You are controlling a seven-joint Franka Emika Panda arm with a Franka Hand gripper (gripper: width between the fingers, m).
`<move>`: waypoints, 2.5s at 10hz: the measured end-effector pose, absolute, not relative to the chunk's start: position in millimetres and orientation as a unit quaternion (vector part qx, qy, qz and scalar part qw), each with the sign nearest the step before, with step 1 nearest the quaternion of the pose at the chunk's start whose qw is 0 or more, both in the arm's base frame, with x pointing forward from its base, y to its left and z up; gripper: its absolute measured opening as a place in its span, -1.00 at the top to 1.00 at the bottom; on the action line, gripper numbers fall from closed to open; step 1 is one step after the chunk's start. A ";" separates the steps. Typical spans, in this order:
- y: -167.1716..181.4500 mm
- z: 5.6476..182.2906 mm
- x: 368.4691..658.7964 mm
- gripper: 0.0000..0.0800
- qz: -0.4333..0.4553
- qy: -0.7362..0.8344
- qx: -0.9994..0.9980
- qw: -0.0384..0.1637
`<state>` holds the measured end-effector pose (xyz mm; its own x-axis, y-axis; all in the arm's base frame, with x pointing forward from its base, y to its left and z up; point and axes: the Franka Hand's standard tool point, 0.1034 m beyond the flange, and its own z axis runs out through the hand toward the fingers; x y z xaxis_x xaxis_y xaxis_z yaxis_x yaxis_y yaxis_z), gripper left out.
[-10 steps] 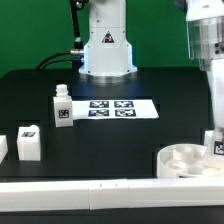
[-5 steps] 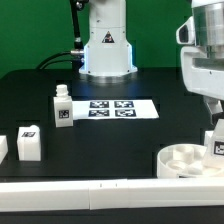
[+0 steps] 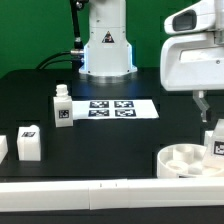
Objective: Assemble stool
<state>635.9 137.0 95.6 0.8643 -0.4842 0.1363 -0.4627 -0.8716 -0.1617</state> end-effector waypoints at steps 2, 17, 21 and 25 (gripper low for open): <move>134.5 95.6 636.5 -0.62 -0.090 0.190 -0.976 0.053; 125.7 62.6 632.3 -0.62 -0.018 -0.528 -0.844 -0.090; 120.7 63.4 634.3 0.17 -0.027 -0.407 -0.909 -0.084; 103.5 64.7 646.5 0.17 0.004 -0.128 -0.990 -0.065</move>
Offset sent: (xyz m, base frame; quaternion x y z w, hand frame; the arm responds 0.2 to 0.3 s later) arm 0.0077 0.0200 0.0114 0.0100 -0.0111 -0.5079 0.8613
